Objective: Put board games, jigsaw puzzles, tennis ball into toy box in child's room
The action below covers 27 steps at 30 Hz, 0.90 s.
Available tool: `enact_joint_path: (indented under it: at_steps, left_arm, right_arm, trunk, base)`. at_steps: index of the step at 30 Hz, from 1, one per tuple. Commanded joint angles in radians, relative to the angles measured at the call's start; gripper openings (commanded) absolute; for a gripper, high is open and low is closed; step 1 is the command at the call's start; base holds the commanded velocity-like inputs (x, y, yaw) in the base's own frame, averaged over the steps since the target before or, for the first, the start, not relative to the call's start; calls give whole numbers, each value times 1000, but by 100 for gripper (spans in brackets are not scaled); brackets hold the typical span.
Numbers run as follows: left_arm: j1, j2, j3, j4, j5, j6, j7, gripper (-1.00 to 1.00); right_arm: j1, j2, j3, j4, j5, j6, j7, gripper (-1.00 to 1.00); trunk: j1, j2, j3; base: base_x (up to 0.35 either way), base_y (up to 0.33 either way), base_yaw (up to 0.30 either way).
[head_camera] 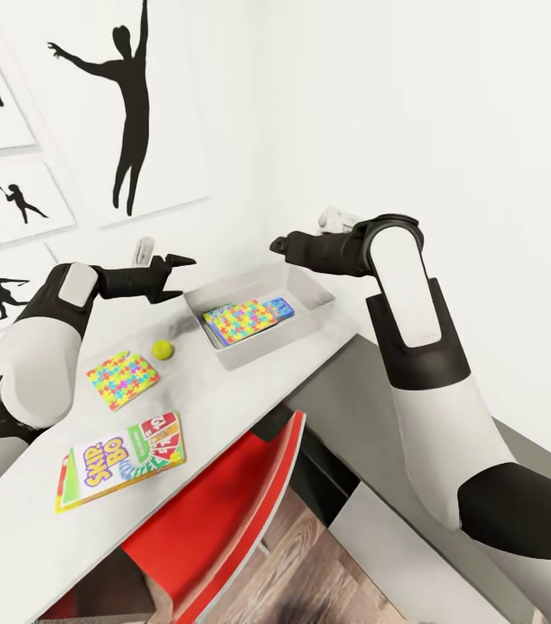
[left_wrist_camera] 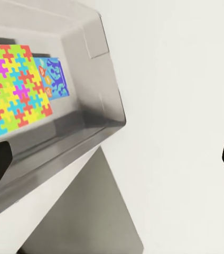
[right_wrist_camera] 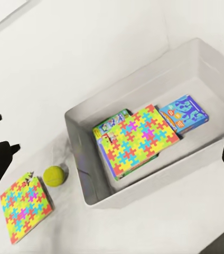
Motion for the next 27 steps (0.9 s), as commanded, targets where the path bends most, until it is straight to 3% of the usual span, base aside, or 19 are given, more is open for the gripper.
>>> enact_joint_path:
  at_steps: [1,27]
  left_arm:
    - [-1,0,7,0,-11,5,-10,100]
    - [3,7,6,0,-11,5,-20,100]
  right_arm:
    - [-1,0,0,1,-9,1,-10,100]
    - [13,6,-2,25,-9,-26,-10,100]
  trunk:
    - [1,-2,-2]
    - [1,-2,-1]
  base:
    - [-36,0,0]
    - [-3,0,0]
